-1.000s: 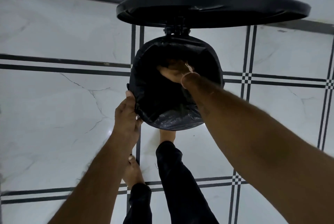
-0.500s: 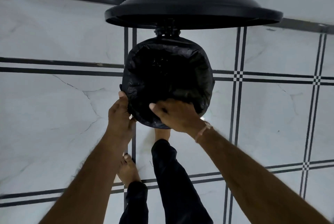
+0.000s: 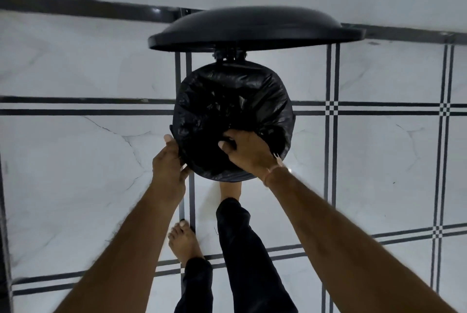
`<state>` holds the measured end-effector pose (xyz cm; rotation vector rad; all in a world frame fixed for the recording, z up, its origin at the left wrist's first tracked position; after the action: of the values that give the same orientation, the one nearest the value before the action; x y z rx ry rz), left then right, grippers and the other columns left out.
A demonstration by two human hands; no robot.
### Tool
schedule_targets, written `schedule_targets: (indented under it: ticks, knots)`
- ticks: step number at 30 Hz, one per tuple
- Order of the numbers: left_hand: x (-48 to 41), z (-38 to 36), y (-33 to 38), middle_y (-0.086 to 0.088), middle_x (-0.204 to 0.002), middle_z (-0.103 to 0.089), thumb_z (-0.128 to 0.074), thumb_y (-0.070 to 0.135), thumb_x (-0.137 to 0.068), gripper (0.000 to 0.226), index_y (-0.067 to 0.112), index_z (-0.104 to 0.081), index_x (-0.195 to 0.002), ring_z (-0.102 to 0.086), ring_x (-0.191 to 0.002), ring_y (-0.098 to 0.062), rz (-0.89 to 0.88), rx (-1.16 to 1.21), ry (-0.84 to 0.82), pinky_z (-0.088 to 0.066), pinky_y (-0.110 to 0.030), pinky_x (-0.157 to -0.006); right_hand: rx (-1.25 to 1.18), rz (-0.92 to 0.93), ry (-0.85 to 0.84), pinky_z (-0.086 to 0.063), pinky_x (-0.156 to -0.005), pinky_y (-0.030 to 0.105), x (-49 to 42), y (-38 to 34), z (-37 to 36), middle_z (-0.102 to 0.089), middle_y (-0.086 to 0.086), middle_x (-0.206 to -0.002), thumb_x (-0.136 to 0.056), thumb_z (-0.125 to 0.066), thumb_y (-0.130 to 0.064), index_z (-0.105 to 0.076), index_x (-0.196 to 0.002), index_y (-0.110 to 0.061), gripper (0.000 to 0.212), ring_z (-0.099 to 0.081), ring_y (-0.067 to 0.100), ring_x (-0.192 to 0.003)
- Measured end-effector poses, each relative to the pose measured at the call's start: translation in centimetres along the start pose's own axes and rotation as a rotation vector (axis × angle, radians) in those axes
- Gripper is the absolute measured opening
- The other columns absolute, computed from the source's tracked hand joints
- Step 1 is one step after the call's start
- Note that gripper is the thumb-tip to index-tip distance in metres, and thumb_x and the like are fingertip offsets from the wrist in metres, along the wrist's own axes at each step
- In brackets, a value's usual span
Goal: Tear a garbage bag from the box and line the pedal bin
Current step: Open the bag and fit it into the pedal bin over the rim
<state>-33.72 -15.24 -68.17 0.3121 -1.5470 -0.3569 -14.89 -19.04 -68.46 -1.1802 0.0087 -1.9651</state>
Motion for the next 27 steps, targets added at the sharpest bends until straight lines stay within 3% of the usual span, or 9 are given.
schedule_targets:
  ticks: [2, 4, 7, 11, 14, 17, 20, 23, 27]
  knots:
    - [-0.2, 0.8, 0.8, -0.003, -0.116, -0.069, -0.034, 0.061, -0.104, 0.062, 0.01, -0.064, -0.124, -0.066, -0.109, -0.02, 0.011, -0.015, 0.156, -0.053, -0.039, -0.098, -0.069, 0.146, 0.292, -0.058, -0.093, 0.044, 2.7, -0.8, 3.2, -0.073, 0.008, -0.122, -0.099, -0.06, -0.037, -0.067, -0.131, -0.018, 0.038, -0.069, 0.029, -0.112]
    - [-0.4, 1.8, 3.3, -0.015, -0.093, -0.063, -0.041, 0.054, -0.104, 0.056, 0.002, -0.062, -0.096, -0.064, -0.088, -0.029, -0.177, -0.202, 0.37, -0.052, -0.043, -0.086, -0.046, 0.207, 0.551, -0.056, -0.097, 0.041, 4.4, -0.9, 6.7, -0.069, 0.01, -0.128, -0.1, -0.057, -0.034, -0.063, -0.138, -0.014, 0.043, -0.064, 0.029, -0.118]
    - [0.2, 0.0, 8.4, -0.01, -0.113, -0.068, -0.045, 0.053, -0.097, 0.049, 0.011, -0.065, -0.113, -0.064, -0.108, -0.033, -0.529, -0.538, 0.474, -0.051, -0.053, -0.096, 0.025, 0.066, 0.789, -0.048, -0.107, 0.047, 4.0, 0.5, 11.1, -0.063, 0.011, -0.14, -0.1, -0.049, -0.038, -0.056, -0.144, -0.012, 0.052, -0.057, 0.031, -0.128]
    - [-2.3, -5.9, 12.5, -0.01, -0.123, -0.068, -0.036, 0.049, -0.101, 0.047, 0.02, -0.064, -0.126, -0.061, -0.117, -0.034, -0.606, -0.751, 0.319, -0.05, -0.054, -0.099, -0.115, -0.156, 0.675, -0.052, -0.095, 0.046, -1.4, 2.3, 13.1, -0.071, 0.009, -0.123, -0.103, -0.038, -0.049, -0.066, -0.123, -0.021, 0.044, -0.066, 0.034, -0.115]
    - [-3.5, -9.7, 13.6, -0.012, -0.123, -0.065, -0.032, 0.047, -0.105, 0.042, 0.027, -0.064, -0.124, -0.056, -0.12, -0.036, -0.642, -0.895, 0.209, -0.047, -0.051, -0.1, -0.308, -0.152, 0.595, -0.053, -0.084, 0.035, -5.2, 2.6, 13.1, -0.074, 0.007, -0.105, -0.1, -0.04, -0.055, -0.07, -0.108, -0.022, 0.045, -0.07, 0.029, -0.098]
    - [-4.3, -10.9, 14.3, -0.009, -0.125, -0.062, -0.039, 0.041, -0.106, 0.033, 0.033, -0.069, -0.118, -0.052, -0.124, -0.033, -0.687, -1.006, 0.216, -0.042, -0.041, -0.094, -0.515, -0.122, 0.543, -0.052, -0.081, 0.03, -7.5, 3.5, 12.6, -0.072, -0.014, -0.082, -0.096, -0.051, -0.056, -0.071, -0.09, -0.023, 0.039, -0.067, 0.012, -0.082]
    - [-5.7, -10.5, 14.4, 0.001, -0.097, -0.068, -0.047, 0.049, -0.1, 0.03, 0.028, -0.069, -0.097, -0.063, -0.099, -0.025, -0.695, -0.942, 0.167, -0.041, -0.03, -0.079, -0.632, -0.117, 0.502, -0.041, -0.067, 0.028, -8.6, 4.2, 12.9, -0.052, -0.008, -0.062, -0.097, -0.058, -0.052, -0.055, -0.067, -0.017, 0.046, -0.049, 0.011, -0.063]
    - [-7.8, -9.6, 14.4, 0.004, -0.081, -0.07, -0.06, 0.061, -0.087, 0.043, 0.019, -0.069, -0.084, -0.069, -0.088, -0.024, -0.568, -0.702, 0.075, -0.057, -0.039, -0.084, -0.497, -0.107, 0.514, -0.033, -0.06, 0.03, -8.9, 4.0, 13.4, -0.041, -0.007, -0.057, -0.101, -0.052, -0.051, -0.037, -0.06, -0.019, 0.055, -0.038, 0.014, -0.058]
    - [-8.5, -9.8, 14.3, 0.01, -0.048, -0.044, -0.063, 0.063, -0.086, 0.059, 0.02, -0.044, -0.05, -0.045, -0.054, -0.017, -0.513, -0.654, 0.02, -0.042, -0.034, -0.063, -0.302, -0.255, 0.563, -0.033, -0.061, 0.031, -8.6, 4.3, 14.1, -0.051, -0.003, -0.061, -0.102, -0.04, -0.041, -0.045, -0.061, -0.015, 0.049, -0.05, 0.021, -0.062]
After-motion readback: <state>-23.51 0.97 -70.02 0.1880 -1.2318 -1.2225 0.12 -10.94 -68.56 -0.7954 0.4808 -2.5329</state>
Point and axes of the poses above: each hand's wrist, its own x-axis away from the middle knuckle, its own z-axis out of the back of the hand, y = z × x, the point moved 7 cm from there along -x, towards the middle knuckle
